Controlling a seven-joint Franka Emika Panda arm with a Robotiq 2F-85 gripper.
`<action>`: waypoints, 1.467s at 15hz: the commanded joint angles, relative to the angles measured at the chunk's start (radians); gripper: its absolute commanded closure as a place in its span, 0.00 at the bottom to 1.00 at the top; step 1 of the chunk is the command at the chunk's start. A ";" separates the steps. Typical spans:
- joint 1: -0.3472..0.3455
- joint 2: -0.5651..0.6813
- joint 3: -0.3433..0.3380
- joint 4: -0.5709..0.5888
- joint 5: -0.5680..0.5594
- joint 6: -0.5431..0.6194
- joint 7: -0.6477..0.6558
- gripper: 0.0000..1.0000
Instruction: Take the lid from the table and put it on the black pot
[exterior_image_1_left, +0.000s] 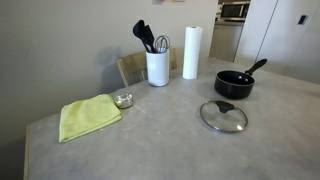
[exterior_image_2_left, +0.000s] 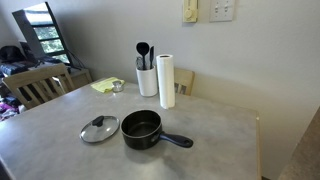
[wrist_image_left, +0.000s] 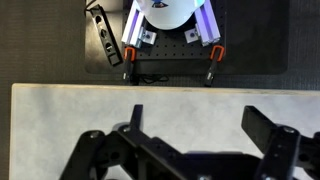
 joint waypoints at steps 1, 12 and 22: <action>0.000 -0.007 -0.001 -0.006 -0.005 0.011 0.012 0.00; -0.024 0.095 -0.026 -0.191 0.028 0.388 0.113 0.00; 0.009 0.311 -0.107 -0.212 0.069 0.776 -0.202 0.00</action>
